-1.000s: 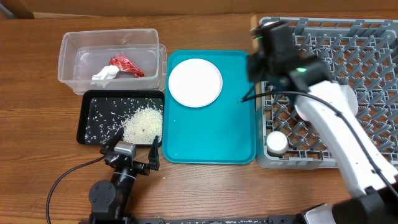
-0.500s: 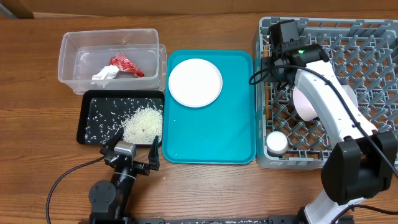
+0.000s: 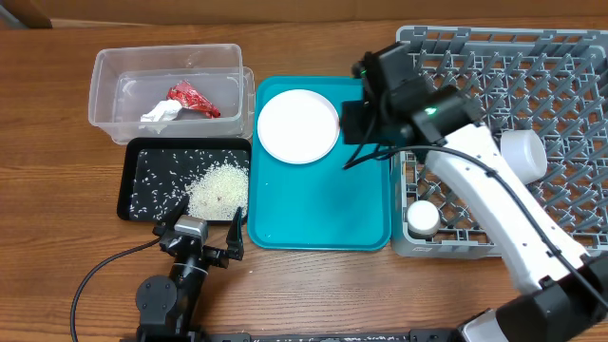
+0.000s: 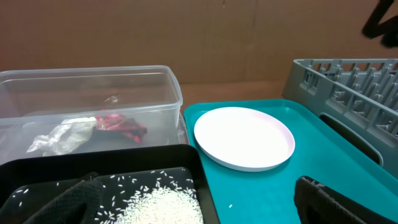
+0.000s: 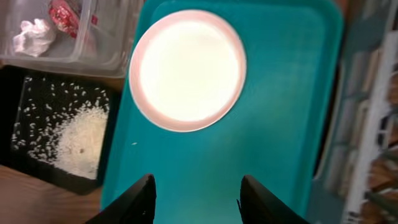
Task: Sort waste into correct bins and load items into the dishwasher
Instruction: 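Grasp the white plate rim on the teal tray with the right gripper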
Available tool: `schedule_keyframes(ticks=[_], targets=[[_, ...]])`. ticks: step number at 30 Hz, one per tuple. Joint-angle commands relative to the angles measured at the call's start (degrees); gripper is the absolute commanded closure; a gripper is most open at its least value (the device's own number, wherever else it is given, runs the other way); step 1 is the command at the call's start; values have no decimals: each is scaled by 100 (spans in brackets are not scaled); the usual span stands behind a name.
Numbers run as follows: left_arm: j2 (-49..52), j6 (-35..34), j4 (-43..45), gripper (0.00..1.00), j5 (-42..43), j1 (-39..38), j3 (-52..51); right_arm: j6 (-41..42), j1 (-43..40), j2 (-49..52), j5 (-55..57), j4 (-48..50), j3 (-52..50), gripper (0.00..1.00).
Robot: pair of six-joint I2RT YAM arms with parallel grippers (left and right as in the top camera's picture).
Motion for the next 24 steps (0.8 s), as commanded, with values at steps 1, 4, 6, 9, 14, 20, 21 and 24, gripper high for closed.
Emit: schedule_keyframes(ticks=[1,4,6,9,14,20,21,24], targets=[[-61,87,24,0,66,35,-42,1172,59,656,186,315,-114,50],[-61,87,24,0,63,35,-42,1425,35,1305,184,833,-114,50],[-61,87,24,0,66,35,-42,1423,2,1585,214,1095,-114,51],[-61,87,24,0,63,35,-42,1443,-7,1917,229,1204,-114,51],[-61,87,24,0,66,35,-42,1749,-7,2413,348,1268,-114,56],[-61,87,24,0,63,35,-42,1766,-7,2782,293,1351,-116,66],[-61,87,24,0,66,35,-42,1768,-7,2835,289,1349,-116,69],[-61,85,24,0,63,35,-42,1764,4,2918,291,1322,-116,72]])
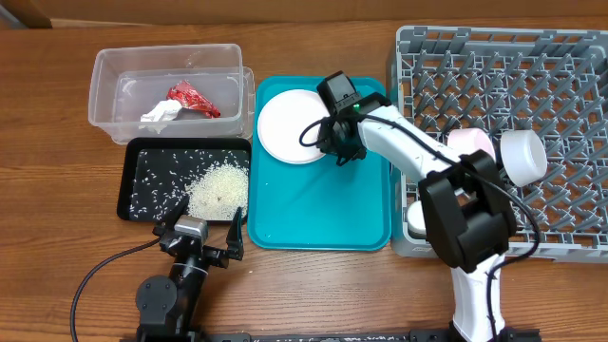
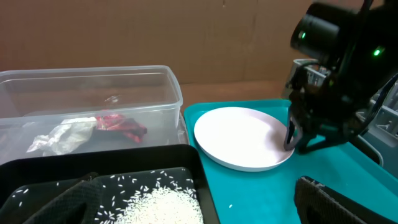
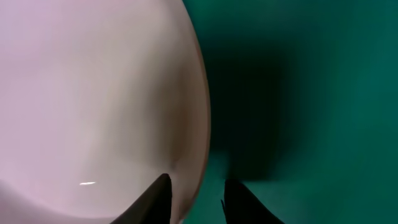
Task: Sort waste into correct bins and load items into the dishwasher
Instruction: 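Grasp the white plate rim on the teal tray with the right gripper, then lift the white plate and stand it upright in the rack's back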
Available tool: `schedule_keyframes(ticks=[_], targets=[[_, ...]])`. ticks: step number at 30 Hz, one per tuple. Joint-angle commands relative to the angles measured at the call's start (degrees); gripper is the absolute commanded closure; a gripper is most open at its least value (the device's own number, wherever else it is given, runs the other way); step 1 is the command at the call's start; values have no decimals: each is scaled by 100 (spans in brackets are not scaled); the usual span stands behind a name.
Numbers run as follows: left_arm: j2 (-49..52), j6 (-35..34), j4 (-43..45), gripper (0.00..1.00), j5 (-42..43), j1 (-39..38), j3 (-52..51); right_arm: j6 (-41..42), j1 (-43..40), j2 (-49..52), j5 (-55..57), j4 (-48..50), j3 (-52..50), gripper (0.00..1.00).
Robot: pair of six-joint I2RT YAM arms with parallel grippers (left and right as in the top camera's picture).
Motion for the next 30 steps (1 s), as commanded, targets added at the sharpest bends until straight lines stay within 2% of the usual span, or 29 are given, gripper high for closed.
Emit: schedule_keyframes(ticks=[1,3,4,11,18,24,30], targets=[[-61,87,24,0,66,35,-42,39,-15,122,57,-13,-11,77],[-61,87,24,0,66,35,-42,4,-15,116,57,-101,7,94],[-61,87,24,0,66,35,-42,4,-33,105,59,-181,31,96],[-61,87,24,0,63,35,-39,-48,-273,-664,590,-809,162,96],[-61,87,24,0,66,35,-42,-977,-291,-2389,1829,-1062,162,96],[-61,87,24,0,63,35,-42,-1860,-291,-3698,3936,-1309,162,96],[-61,87,24,0,66,35,-42,-2568,-474,-3877,5722,-1679,109,96]])
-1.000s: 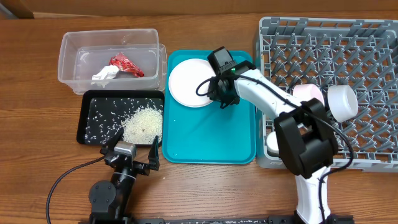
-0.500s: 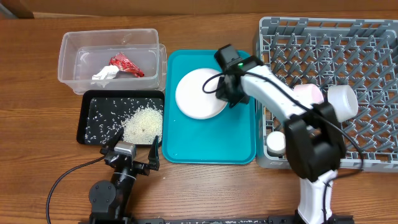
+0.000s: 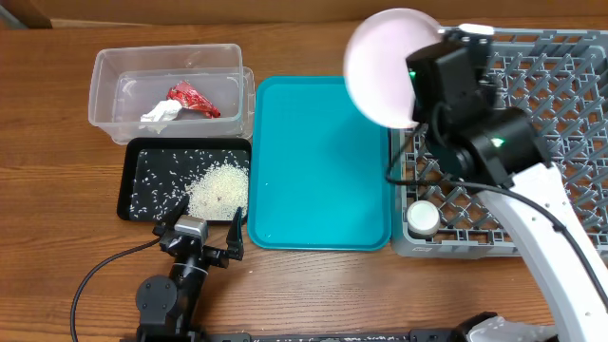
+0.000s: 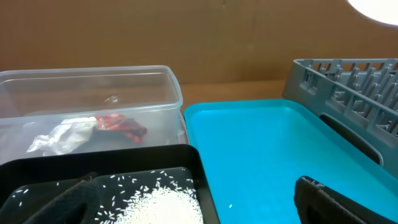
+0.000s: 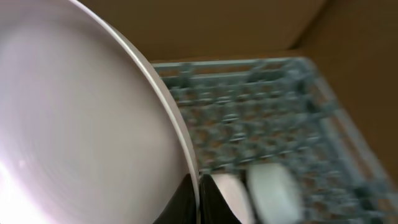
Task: Sort waste into correct bins and load items into the dishwasher
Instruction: 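Lift the white plate and stand it upright in the rack's back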
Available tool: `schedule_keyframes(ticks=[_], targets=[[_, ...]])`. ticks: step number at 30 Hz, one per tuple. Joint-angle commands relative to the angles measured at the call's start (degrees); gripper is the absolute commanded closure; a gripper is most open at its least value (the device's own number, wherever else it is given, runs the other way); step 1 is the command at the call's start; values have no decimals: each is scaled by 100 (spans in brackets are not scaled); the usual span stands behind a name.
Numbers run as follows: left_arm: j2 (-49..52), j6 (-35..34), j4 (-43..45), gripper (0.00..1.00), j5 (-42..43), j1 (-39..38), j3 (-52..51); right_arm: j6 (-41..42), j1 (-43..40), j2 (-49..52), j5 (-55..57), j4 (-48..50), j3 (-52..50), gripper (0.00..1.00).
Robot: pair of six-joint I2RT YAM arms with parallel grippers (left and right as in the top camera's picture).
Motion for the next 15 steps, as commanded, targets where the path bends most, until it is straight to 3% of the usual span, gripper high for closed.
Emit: schedule_keyframes(ticks=[1,9,15], targets=[[-61,87,24,0,66,35,-39,-686,-192,212,1530,-59,-87,96],[-61,87,24,0,66,35,-39,-1272,-787,796,2208,935,-363,96],[-61,87,24,0,66,35,-37,-1381,-1075,1453,2096,1318,-363,96]])
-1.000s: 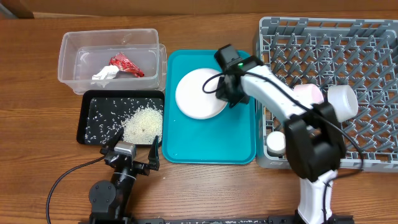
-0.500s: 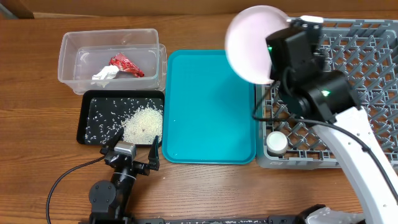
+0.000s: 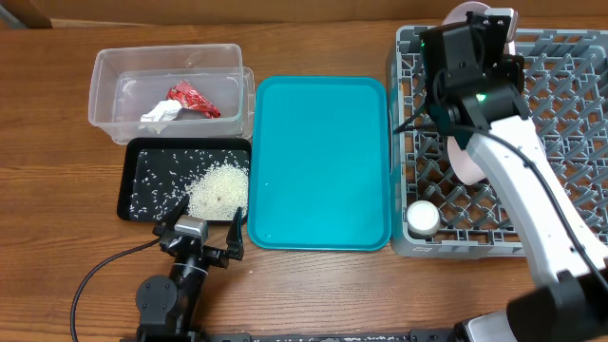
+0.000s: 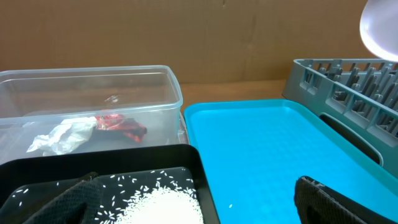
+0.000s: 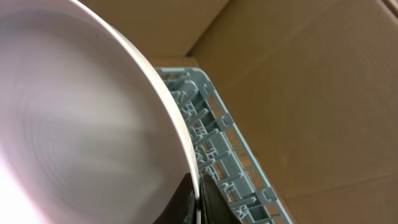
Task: Sort waste into correct bins and load items into the dishwasher
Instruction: 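Lift the white plate and stand it upright in the rack's back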
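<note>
My right gripper (image 5: 198, 198) is shut on the rim of a round white plate (image 5: 81, 112). It holds the plate on edge above the back left part of the grey dish rack (image 3: 560, 85). From overhead only a sliver of the plate (image 3: 462, 12) shows past the wrist. The left wrist view catches the plate (image 4: 380, 31) high at the right edge. My left gripper (image 4: 193, 211) rests open at the table's front, over the near end of the black tray, with nothing between its fingers (image 4: 333, 202).
The teal tray (image 3: 323, 161) lies bare between the rack and the bins. A clear bin (image 3: 166, 81) holds a red wrapper (image 3: 193, 98) and crumpled paper (image 3: 160, 113). Rice lies in the black tray (image 3: 142, 180). A pink dish (image 3: 465, 163) and a white cup (image 3: 422, 218) sit in the rack.
The right gripper has moved right and back with the plate, from over the rack's left corner to over the rack's back part. The plate now stands edge-on to the overhead camera. The left arm is unchanged.
The plate lay flat on the teal tray with my right gripper open above it. Then the fingers stood astride the plate's right rim. Later the plate was off the tray, held high at the rack's left edge, and now it is on edge over the rack.
</note>
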Available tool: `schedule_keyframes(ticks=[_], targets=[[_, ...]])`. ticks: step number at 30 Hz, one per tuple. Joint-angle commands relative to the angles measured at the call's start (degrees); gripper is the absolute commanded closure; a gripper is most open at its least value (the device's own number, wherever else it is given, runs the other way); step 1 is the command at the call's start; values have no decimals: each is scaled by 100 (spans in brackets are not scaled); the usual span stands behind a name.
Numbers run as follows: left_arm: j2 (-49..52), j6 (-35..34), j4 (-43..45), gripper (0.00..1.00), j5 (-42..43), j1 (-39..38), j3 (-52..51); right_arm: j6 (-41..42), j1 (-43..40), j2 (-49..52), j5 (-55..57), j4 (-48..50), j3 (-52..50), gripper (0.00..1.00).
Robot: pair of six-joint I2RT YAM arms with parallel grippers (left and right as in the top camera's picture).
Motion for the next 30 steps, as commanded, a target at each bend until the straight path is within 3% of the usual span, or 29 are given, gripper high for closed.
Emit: schedule_keyframes(ticks=[1,8,11,13,22,27,30], targets=[[-61,87,24,0,66,35,-35,-131,-48,350,105,22,-35,96],[-61,87,24,0,66,35,-37,-129,127,789,-177,-103,-35,95],[-61,87,24,0,63,35,-37,-136,293,772,-68,-92,-33,68],[-61,87,24,0,66,35,-37,-133,402,772,201,-120,-33,60],[-61,87,24,0,63,35,-37,-76,1290,269,511,-367,-31,59],[-61,87,24,0,66,35,-37,-61,2100,-605,-708,-807,57,57],[-61,87,24,0,66,35,-37,247,2603,-1283,-1836,-1104,157,41]])
